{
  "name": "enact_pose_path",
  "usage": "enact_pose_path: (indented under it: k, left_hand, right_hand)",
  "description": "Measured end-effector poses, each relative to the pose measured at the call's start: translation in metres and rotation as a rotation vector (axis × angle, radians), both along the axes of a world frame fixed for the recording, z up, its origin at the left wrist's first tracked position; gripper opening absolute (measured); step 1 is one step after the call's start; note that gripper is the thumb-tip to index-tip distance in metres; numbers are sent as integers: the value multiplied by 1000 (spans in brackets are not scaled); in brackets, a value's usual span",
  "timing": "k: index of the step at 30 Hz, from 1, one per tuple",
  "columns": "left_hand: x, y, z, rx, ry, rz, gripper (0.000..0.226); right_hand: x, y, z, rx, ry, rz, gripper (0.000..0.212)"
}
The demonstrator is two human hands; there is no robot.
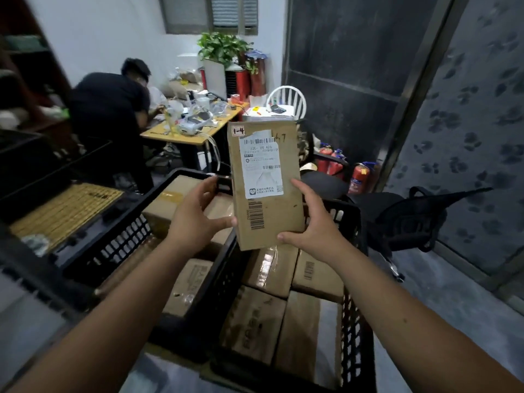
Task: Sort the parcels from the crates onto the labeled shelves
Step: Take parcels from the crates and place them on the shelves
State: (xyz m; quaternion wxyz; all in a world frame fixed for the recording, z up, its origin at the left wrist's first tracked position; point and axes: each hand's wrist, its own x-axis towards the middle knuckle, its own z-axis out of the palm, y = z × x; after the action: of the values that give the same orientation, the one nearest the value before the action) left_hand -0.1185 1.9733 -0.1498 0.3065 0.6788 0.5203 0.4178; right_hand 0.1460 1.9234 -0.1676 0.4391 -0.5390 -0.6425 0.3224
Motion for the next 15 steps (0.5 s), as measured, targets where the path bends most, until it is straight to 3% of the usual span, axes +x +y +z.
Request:
enact_pose_path:
  k: [7, 15]
  left_hand:
    - [-13, -93, 1, 16, 90, 330, 104]
    - [-71, -213, 17, 33, 232, 661, 102]
  right_hand:
    - [-10, -16, 10, 41, -125, 275, 112]
    - [-86, -49, 14, 98, -106, 604, 108]
